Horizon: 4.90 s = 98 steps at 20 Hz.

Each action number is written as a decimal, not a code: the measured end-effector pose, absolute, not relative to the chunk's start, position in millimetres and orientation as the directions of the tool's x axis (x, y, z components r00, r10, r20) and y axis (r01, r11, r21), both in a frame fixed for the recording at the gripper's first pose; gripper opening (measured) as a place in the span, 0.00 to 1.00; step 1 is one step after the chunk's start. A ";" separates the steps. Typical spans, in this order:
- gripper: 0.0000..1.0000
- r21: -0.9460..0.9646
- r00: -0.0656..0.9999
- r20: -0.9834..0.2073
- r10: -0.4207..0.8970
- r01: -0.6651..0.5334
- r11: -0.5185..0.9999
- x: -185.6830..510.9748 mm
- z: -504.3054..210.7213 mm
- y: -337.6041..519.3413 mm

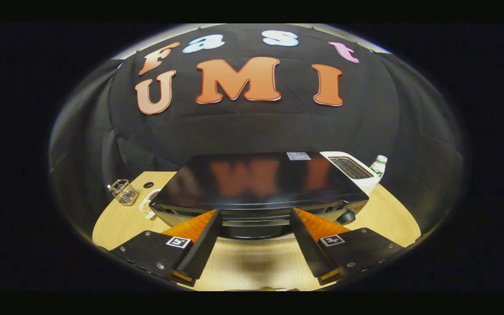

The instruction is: Open the toaster oven, put the food inside, and close the toaster oven door.

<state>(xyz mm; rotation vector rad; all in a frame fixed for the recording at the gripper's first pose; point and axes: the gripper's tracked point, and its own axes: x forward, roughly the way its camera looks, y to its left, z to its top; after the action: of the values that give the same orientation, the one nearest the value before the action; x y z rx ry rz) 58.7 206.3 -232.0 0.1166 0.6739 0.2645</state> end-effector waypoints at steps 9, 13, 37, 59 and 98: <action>0.81 0.193 0.676 -0.682 0.277 -0.199 0.961 -15.2 -252.6 188.2; 0.80 0.199 0.604 -0.747 0.277 -0.195 0.961 -44.3 -269.2 184.4; 0.92 0.293 0.274 -0.917 0.291 -0.036 0.955 -169.9 -320.9 162.2; 0.74 0.158 0.141 -0.976 0.165 -0.062 0.985 -250.5 -370.5 172.0; 0.48 0.897 0.564 -0.436 0.701 0.337 0.286 28.0 -291.4 284.3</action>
<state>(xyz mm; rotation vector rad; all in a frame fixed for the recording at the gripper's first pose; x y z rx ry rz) 28.0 284.3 -291.4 1.3128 1.0075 0.3078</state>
